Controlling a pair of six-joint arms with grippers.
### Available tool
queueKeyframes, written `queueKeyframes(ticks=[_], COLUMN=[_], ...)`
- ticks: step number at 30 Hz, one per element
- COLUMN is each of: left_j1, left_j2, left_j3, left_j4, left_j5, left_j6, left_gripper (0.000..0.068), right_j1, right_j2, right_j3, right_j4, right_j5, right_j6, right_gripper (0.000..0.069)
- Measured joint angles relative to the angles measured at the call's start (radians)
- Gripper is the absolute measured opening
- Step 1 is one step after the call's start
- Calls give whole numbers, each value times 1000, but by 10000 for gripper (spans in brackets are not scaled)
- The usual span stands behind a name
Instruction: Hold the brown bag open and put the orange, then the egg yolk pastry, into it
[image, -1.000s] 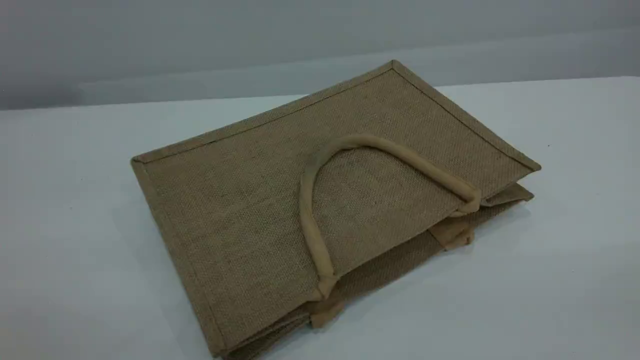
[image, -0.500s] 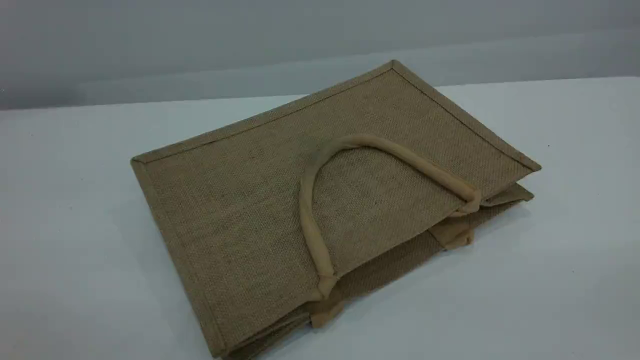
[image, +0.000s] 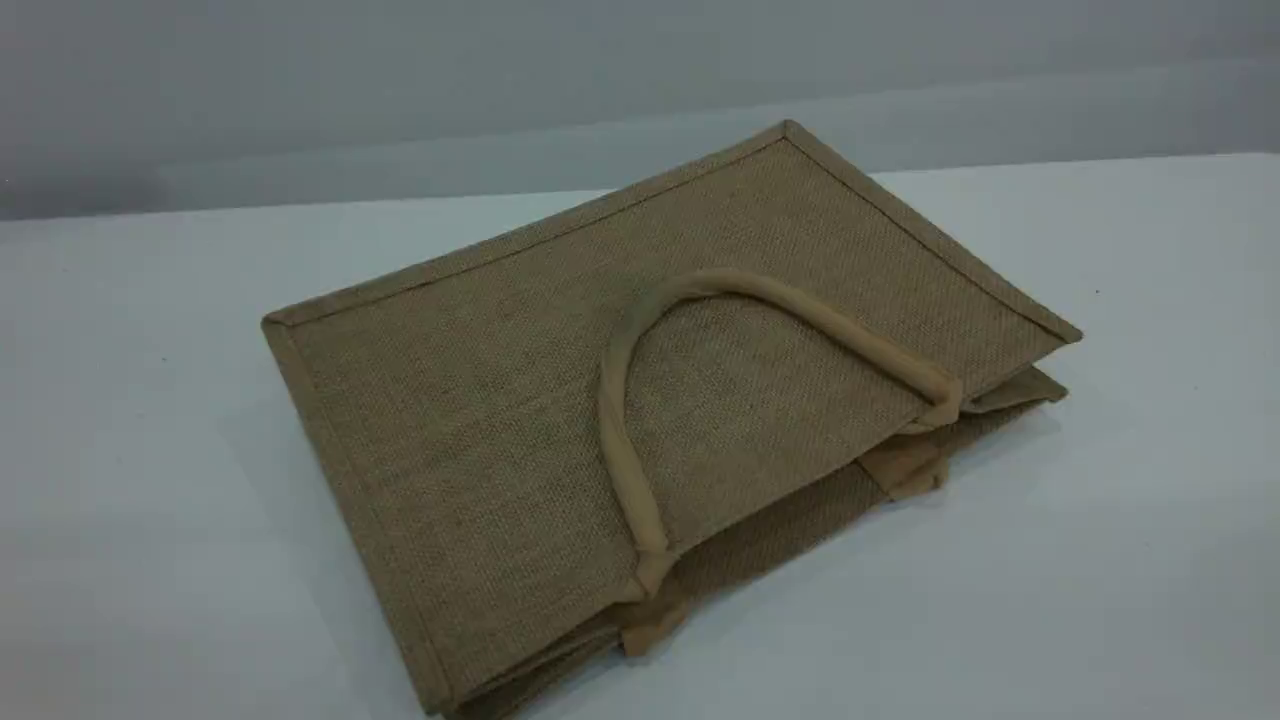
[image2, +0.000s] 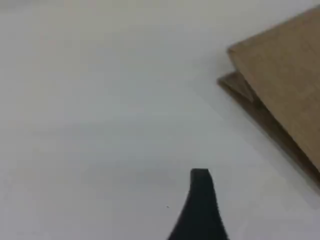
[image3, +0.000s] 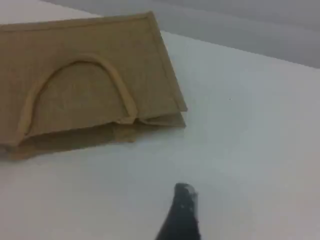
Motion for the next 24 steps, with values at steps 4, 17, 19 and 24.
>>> queueKeyframes(ticks=[4,17,19,24], left_j1=[18,26,26,27], left_j2=[-2,-57,-57,-57], left_j3=[0,0,0,0], left_j4=[1,2,3,4], left_j5=[0,-1,-1,-1], left_j6=[0,0,0,0], left_gripper=[513,513,513,513], right_j1=[16,18,18,18], right_j2=[0,0,0,0], right_j3=[0,0,0,0], right_j4=[5,4,4,4], right_j5=[0,0,0,0], right_j6=[0,0,-1,-1], right_gripper=[573,573,573,573])
